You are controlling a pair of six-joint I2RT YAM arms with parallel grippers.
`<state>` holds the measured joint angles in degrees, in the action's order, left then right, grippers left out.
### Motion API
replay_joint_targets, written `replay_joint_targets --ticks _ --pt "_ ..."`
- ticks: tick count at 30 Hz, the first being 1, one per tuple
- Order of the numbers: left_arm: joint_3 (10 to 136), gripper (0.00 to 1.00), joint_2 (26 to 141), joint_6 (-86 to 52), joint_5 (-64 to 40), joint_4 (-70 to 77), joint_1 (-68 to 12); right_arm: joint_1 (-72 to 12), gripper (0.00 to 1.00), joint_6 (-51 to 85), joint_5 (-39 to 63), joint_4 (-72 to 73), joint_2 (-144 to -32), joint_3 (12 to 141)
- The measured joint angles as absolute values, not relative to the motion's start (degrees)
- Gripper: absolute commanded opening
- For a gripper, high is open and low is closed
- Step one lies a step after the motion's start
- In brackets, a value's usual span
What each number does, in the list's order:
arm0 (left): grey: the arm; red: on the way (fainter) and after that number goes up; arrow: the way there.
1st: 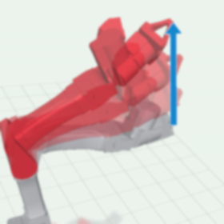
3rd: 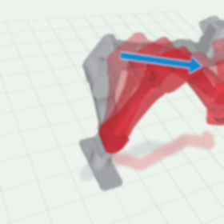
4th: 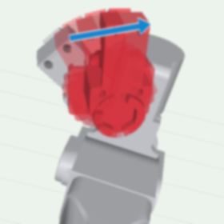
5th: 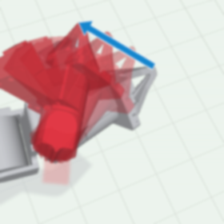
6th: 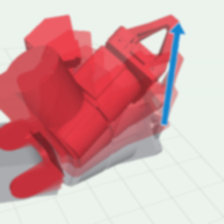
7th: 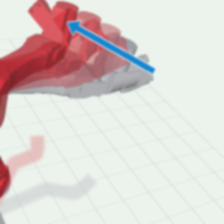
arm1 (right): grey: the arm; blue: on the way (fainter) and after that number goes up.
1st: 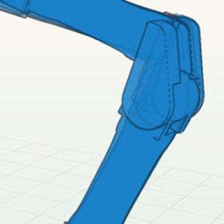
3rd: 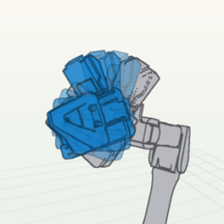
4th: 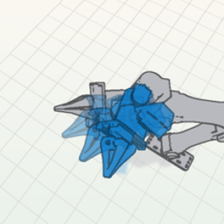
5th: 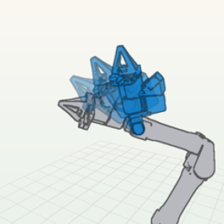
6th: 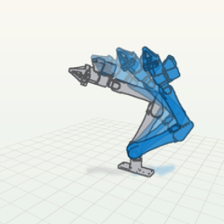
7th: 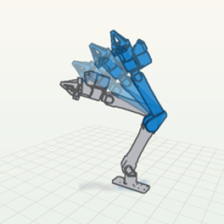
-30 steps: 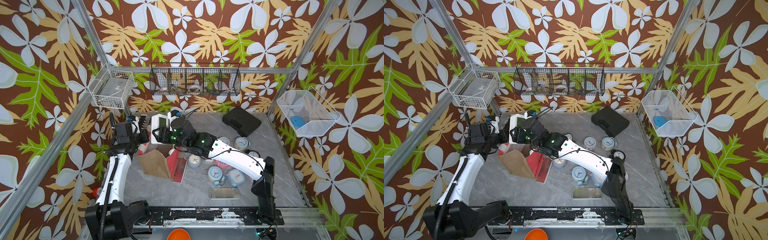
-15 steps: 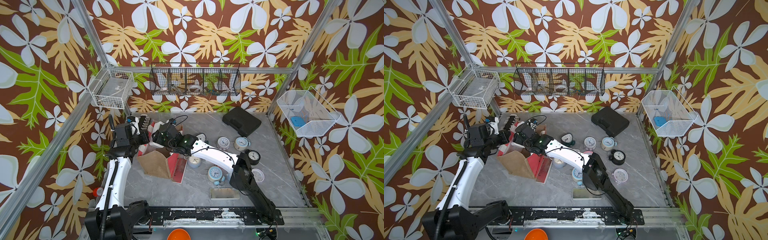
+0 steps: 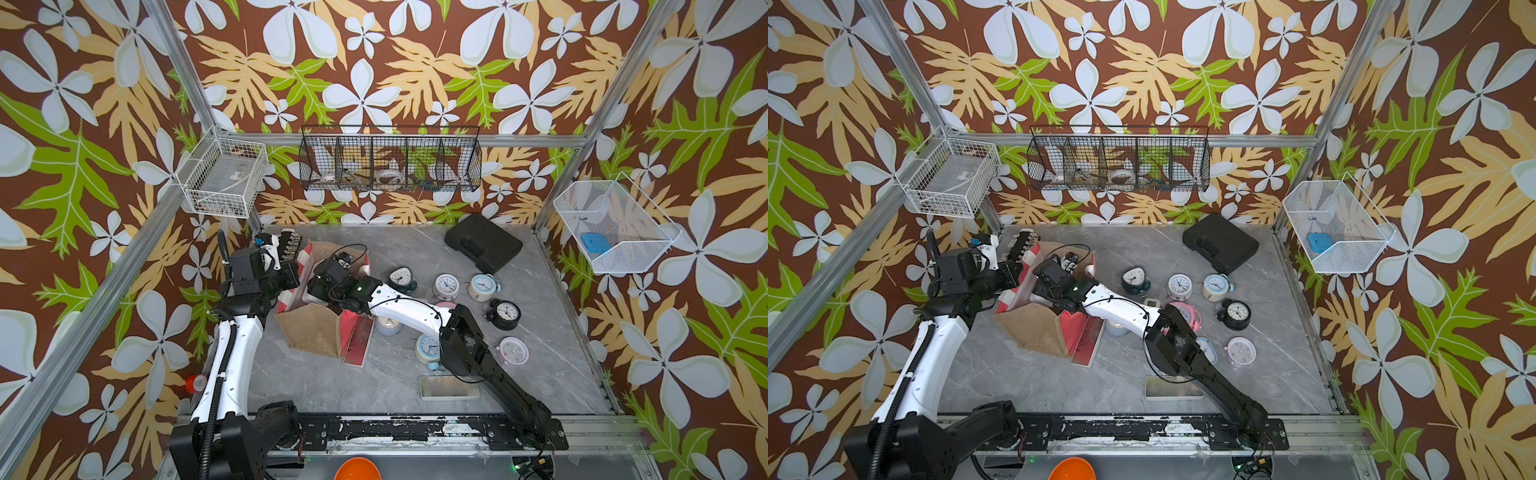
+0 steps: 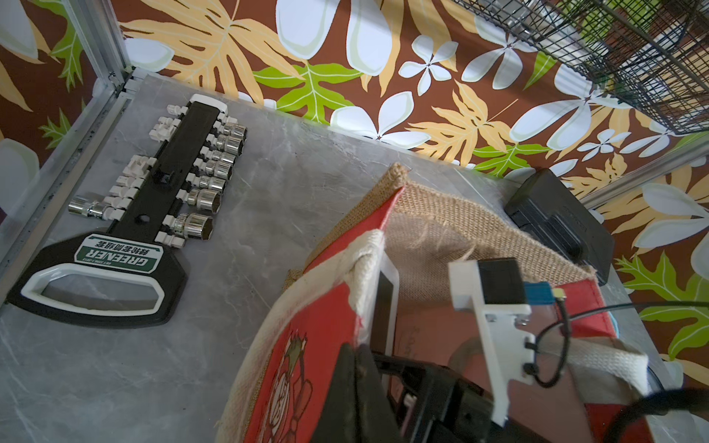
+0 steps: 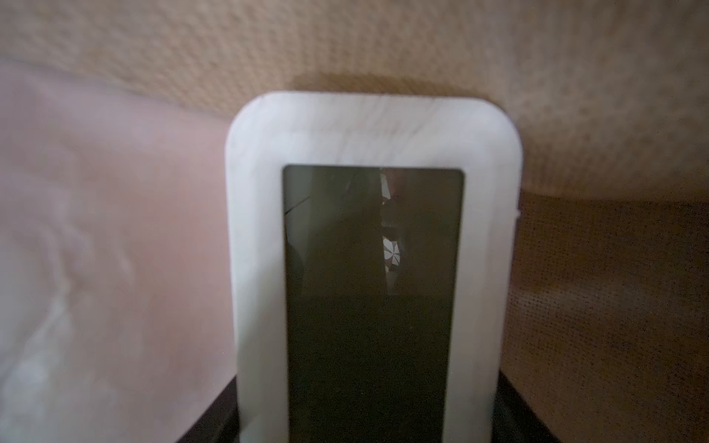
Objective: Put the alarm clock into the canvas bag
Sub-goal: Place the alarm at the canvas bag.
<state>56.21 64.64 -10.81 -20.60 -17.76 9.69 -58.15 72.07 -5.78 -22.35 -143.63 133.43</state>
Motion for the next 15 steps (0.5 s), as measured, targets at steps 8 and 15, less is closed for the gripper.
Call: replay_joint_targets --ticks 8,15 --pt "56.2 0.0 64.7 -10.8 -20.9 -17.6 9.7 -57.8 0.41 73.1 -4.4 -22.1 -148.2 135.6" --pt "56.2 0.0 65.1 -10.8 -20.8 -17.4 9.7 -57.4 0.68 73.3 -3.7 -21.0 -149.7 136.0"
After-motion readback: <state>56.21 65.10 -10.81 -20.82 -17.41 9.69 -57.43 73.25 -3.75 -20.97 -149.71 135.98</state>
